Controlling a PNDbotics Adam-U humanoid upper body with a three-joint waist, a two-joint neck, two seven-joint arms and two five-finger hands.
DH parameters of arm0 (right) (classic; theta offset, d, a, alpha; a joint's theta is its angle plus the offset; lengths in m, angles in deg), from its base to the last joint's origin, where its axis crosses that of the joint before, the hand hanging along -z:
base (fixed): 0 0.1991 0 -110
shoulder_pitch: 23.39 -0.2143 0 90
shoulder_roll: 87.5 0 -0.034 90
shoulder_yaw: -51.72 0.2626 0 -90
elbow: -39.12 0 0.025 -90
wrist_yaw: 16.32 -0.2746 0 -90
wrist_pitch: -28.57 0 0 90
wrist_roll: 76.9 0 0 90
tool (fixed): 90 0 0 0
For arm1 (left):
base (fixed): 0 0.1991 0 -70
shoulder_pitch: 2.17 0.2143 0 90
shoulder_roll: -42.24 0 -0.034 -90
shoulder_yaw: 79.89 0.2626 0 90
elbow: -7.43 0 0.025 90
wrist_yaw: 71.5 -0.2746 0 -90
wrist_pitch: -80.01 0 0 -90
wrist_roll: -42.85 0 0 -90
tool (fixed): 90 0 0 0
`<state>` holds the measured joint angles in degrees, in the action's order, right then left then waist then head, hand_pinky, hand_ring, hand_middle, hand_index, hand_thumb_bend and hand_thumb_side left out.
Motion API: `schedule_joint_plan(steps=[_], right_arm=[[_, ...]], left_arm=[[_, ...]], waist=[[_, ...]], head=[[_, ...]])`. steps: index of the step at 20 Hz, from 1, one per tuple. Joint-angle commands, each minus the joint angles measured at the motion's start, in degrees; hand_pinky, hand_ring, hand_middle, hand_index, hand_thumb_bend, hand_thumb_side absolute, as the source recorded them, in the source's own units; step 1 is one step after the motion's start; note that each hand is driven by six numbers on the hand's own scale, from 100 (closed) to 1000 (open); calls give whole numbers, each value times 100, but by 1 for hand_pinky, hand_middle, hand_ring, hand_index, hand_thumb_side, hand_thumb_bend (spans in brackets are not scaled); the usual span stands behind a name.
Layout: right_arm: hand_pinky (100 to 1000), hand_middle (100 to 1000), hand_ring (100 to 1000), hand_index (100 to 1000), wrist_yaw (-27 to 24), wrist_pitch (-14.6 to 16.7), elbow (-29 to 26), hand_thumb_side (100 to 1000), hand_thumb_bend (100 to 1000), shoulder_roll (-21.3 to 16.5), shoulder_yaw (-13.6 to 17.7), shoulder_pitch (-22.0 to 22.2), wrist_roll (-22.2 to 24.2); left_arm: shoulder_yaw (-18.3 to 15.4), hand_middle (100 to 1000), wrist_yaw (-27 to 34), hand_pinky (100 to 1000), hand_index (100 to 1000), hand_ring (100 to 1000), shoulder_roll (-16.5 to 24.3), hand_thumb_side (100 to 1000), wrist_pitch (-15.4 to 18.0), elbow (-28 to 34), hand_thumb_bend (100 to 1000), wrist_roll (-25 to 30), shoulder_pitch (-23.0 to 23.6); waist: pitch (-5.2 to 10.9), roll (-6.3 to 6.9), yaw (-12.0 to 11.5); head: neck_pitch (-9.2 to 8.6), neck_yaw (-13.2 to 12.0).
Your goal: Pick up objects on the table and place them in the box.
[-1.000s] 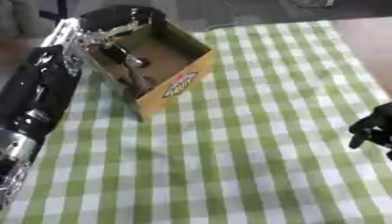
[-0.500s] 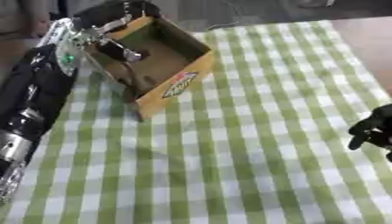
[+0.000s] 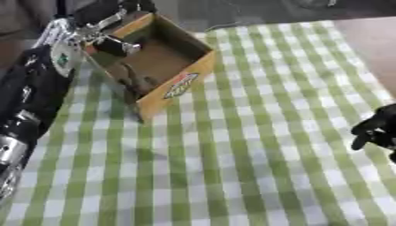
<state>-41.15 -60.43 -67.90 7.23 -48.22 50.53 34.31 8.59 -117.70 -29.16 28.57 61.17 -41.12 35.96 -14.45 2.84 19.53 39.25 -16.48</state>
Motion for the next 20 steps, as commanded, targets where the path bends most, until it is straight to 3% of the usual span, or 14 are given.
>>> schedule_joint_plan(steps=[1, 8, 20], right_arm=[[510, 538, 626, 703, -5, 16, -38, 792, 100, -77, 46, -24, 20], [511, 538, 627, 703, 3, 18, -24, 793, 100, -83, 66, 11, 7], [511, 537, 627, 703, 10, 30, -2, 793, 100, -88, 103, 54, -24]], left_arm=[[-119, 832, 420, 779, 884, 816, 304, 145, -120, 218, 100, -166, -12], [-278, 797, 2111, 730, 859, 774, 568, 317, -500, 1191, 100, 90, 473], [-687, 728, 5856, 659, 821, 716, 776, 424, -1515, 4016, 100, 1349, 2011]], waist=[[128, -21, -26], [151, -32, -133], [178, -85, -425]], head=[[44, 30], [67, 95], [111, 197]])
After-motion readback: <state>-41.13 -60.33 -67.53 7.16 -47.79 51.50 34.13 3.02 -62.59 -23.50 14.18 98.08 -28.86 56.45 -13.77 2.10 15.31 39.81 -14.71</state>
